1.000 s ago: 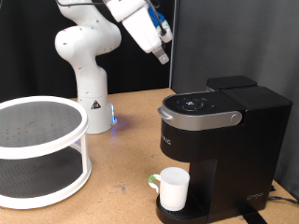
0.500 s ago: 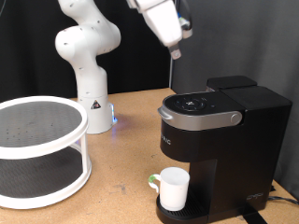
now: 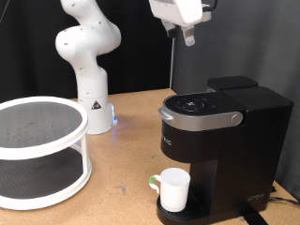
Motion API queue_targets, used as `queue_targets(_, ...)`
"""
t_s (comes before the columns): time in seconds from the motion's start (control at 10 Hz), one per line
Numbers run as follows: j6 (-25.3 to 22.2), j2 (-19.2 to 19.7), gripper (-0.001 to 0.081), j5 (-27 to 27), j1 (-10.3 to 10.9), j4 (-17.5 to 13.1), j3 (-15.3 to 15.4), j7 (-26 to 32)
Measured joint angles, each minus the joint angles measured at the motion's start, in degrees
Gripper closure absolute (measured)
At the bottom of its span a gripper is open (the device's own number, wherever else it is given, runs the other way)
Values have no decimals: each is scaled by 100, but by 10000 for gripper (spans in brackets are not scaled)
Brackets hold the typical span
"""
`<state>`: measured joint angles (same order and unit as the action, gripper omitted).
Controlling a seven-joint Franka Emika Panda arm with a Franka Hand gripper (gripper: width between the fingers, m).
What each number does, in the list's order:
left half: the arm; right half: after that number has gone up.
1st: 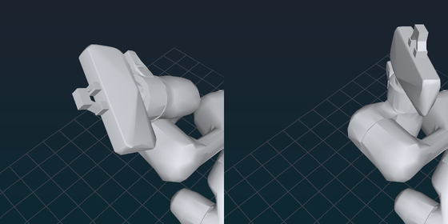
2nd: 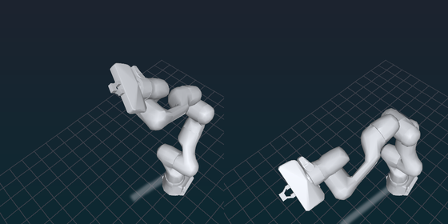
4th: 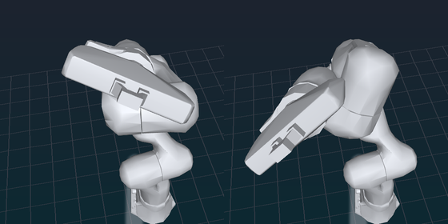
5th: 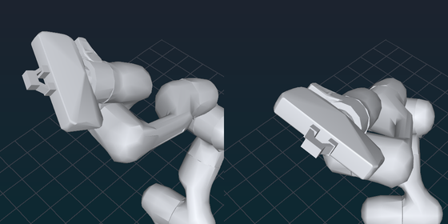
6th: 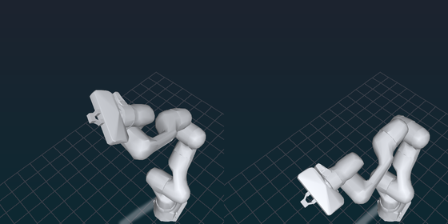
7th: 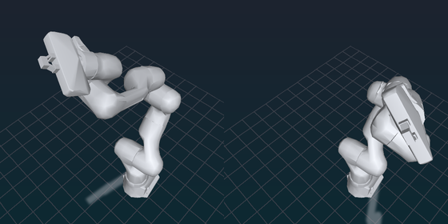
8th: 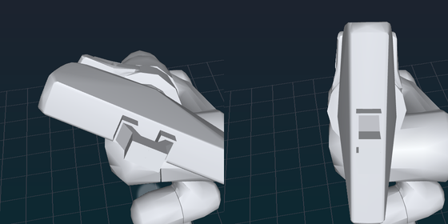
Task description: Make a cup of coffee with the keurig machine
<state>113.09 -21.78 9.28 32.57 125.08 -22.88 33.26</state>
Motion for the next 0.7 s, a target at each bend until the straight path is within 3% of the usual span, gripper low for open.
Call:
queue_targets(0.4,-278,549,1,139,-1,-625,-111,27)
queue_targets(0.7,-271,810,1,286,-1,-849,-131,120)
